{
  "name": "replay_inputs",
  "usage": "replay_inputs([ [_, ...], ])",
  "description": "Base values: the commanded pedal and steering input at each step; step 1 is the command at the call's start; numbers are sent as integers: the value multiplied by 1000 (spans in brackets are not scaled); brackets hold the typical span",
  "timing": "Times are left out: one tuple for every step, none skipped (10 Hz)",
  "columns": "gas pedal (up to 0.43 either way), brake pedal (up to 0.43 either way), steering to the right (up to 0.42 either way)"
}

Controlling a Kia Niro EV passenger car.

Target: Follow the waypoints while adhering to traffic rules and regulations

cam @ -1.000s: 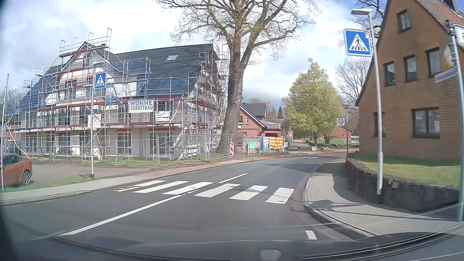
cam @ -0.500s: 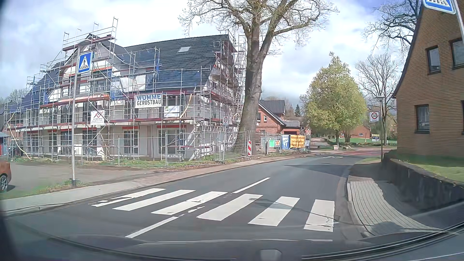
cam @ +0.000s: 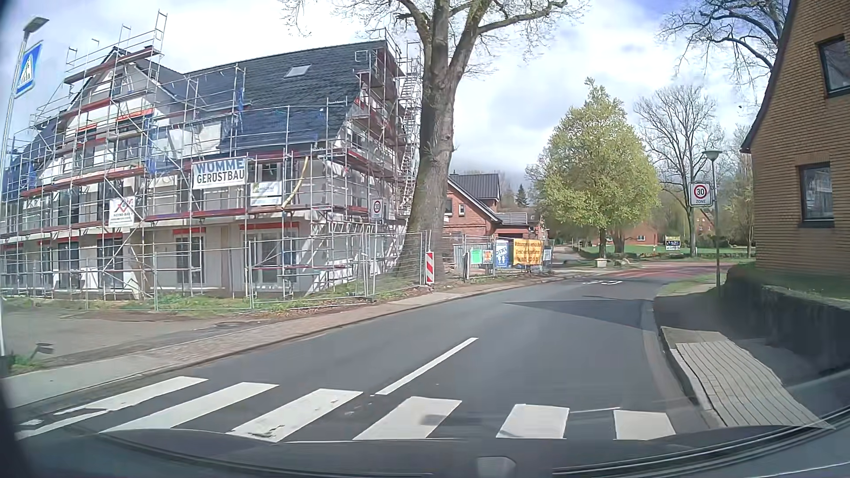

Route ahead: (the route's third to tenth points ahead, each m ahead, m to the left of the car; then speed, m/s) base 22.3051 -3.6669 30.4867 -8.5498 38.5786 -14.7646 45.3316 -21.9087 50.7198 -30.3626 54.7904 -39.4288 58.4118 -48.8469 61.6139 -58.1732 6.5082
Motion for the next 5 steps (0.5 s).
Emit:
replay_inputs([
  [177, 0, 103],
  [177, 0, 112],
  [189, 0, 118],
  [189, 0, 126],
  [189, 0, 132],
])
